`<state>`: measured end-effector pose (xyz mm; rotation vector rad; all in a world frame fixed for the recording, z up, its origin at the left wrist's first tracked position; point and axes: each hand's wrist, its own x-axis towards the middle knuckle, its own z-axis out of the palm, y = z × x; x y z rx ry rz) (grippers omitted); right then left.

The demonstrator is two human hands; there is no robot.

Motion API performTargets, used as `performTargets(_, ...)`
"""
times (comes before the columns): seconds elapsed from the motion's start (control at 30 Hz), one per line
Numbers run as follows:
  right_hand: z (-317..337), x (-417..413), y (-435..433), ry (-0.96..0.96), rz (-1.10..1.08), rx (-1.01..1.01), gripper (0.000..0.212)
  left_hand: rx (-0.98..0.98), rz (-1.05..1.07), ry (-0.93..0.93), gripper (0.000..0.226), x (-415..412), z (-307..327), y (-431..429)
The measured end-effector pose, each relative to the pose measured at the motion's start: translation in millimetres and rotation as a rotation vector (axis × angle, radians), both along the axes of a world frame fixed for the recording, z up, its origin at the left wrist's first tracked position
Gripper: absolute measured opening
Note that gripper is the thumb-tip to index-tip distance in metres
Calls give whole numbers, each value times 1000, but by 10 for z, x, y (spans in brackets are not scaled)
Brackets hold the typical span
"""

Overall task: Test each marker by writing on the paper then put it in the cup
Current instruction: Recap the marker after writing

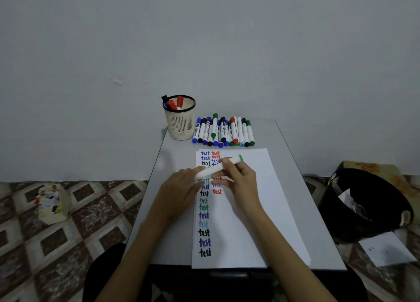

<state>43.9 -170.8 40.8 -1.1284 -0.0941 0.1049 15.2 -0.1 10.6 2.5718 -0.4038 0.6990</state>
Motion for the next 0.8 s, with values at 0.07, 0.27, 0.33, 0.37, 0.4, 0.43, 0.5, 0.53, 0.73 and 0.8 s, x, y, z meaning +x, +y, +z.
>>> performTargets(0.07, -24, -23, 59, -20, 48, -2, 14, -48, -11, 35, 55, -8, -28, 7)
performTargets(0.27, -167, -54, 142, -55, 171, -144, 11, -46, -113, 100, 42, -45, -7, -15)
performTargets(0.33, -159, -42, 110, -44, 179, -93, 11, -15, -124, 66, 44, -42, -14, 12)
performTargets(0.37, -154, -40, 90, -43, 184, -77, 11, -2, -134, 48, 44, -40, -21, 23)
performTargets(0.4, -151, -41, 77, -43, 188, -69, 10, 0, -141, 42, 43, -41, -23, 30)
performTargets(0.43, -151, -44, 71, -46, 185, -70, 9, -4, -142, 40, 43, -40, -22, 34)
performTargets(0.5, -156, -55, 79, -65, 137, -88, 9, -17, -129, 36, 43, -39, -14, 27)
performTargets(0.53, -154, -58, 85, -80, 93, -84, 9, -23, -112, 36, 43, -40, -7, 23)
performTargets(0.73, -110, 47, -19, -18, -132, 161, 10, -17, -10, 71, 43, 24, -35, 34)
performTargets(0.8, -110, 74, -40, -3, -103, 146, 6, 59, -26, 80, 41, 69, -90, 50)
